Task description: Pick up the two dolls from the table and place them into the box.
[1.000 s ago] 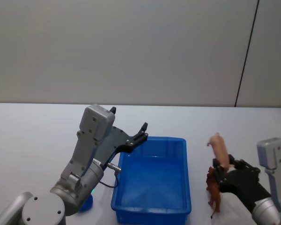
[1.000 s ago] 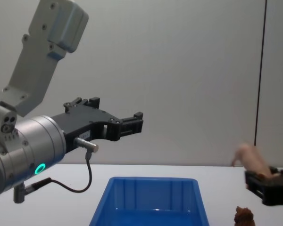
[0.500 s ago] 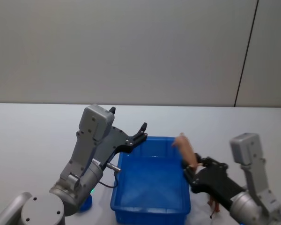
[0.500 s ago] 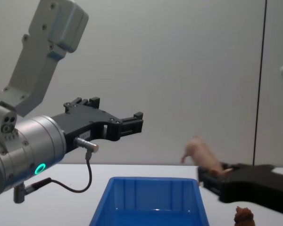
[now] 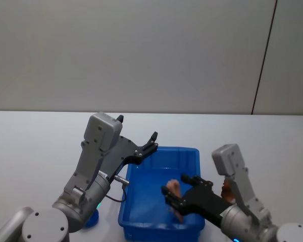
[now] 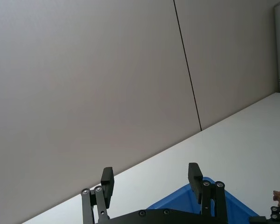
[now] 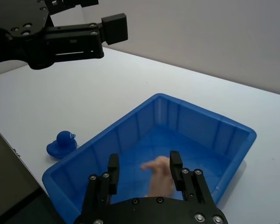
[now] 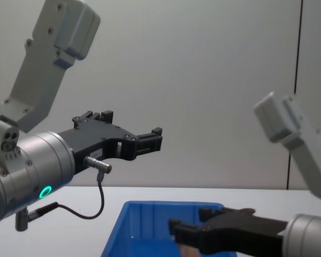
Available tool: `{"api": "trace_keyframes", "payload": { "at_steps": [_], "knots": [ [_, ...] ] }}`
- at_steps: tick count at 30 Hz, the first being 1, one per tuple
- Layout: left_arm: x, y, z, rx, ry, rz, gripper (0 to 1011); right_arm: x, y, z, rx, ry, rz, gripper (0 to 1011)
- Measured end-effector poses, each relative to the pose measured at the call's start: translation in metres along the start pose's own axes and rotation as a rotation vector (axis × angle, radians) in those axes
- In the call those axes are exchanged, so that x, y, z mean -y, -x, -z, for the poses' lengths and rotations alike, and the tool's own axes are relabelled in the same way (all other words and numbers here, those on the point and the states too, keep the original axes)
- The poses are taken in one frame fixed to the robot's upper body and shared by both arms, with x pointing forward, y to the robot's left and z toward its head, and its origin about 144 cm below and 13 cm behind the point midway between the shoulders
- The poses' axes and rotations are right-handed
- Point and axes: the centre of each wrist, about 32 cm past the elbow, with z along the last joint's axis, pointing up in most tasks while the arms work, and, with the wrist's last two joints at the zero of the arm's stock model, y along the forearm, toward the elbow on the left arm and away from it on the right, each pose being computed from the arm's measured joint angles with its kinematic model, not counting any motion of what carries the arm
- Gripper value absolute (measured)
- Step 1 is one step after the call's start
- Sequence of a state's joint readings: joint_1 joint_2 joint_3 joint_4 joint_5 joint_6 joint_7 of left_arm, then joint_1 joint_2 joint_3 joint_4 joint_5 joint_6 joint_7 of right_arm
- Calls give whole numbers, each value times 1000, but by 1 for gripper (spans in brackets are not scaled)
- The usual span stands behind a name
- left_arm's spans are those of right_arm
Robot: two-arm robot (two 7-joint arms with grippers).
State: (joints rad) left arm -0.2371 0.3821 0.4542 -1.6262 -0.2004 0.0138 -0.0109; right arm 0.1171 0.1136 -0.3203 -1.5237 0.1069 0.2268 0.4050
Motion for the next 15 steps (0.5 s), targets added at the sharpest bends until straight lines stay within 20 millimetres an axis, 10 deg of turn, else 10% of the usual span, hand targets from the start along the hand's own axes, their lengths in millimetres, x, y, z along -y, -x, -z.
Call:
{"api": "trace_keyframes", "payload": {
  "at_steps": [15],
  "knots": [
    [0, 0, 0, 0, 0, 0, 1002, -8, 3, 2, 27, -2, 43, 1001]
  ]
}}
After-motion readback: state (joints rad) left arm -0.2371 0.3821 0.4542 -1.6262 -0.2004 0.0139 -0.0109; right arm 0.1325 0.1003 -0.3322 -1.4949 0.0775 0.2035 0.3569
